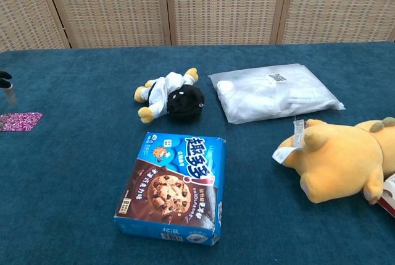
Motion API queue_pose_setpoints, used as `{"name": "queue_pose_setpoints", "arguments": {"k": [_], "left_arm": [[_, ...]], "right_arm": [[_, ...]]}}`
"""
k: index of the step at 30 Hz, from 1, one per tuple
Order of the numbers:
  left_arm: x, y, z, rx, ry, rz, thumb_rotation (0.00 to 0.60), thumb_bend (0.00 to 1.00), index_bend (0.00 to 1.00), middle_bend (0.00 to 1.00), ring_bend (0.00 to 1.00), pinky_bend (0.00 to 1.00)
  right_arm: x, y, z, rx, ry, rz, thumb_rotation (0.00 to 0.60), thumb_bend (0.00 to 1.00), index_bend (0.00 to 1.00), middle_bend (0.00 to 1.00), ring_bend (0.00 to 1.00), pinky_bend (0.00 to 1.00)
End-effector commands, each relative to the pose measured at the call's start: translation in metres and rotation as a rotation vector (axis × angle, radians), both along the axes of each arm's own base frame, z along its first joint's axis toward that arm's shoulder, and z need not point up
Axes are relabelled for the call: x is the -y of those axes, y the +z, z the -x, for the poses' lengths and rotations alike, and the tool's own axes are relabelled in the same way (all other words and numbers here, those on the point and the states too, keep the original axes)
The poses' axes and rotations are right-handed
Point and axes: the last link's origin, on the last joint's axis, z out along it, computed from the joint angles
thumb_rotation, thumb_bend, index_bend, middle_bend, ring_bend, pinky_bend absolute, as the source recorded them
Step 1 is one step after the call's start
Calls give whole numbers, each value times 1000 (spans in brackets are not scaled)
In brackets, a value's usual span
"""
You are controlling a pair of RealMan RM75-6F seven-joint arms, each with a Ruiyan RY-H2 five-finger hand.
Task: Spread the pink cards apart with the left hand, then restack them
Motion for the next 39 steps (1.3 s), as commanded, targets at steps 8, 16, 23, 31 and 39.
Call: {"name": "queue_pose_setpoints", "arguments": {"k": [8, 16, 23, 31, 39], "left_arm": [[1, 3, -1, 42, 4, -25, 600, 212, 304, 0, 0, 0], [31, 11, -24, 206, -63, -63, 600, 213, 75, 0, 0, 0], [65, 21, -36, 212, -131, -62, 600, 215, 0, 0, 0, 0], [121, 29, -43, 157, -206, -76, 600, 214, 0, 0, 0, 0], [161, 24, -46, 163, -232, -120, 600, 213, 0, 0, 0, 0]], "right_arm": [[0, 0, 0, 0, -2, 0, 600, 28, 0, 0, 0, 0], [0, 0, 1, -1, -6, -8, 600, 28, 0, 0, 0, 0], [1, 0, 4, -3, -20, -19, 600, 28, 0, 0, 0, 0], [2, 2, 5, -15, -19, -16, 600, 28, 0, 0, 0, 0], [0, 4, 3, -24, 4, -12, 600, 28, 0, 0, 0, 0]]}}
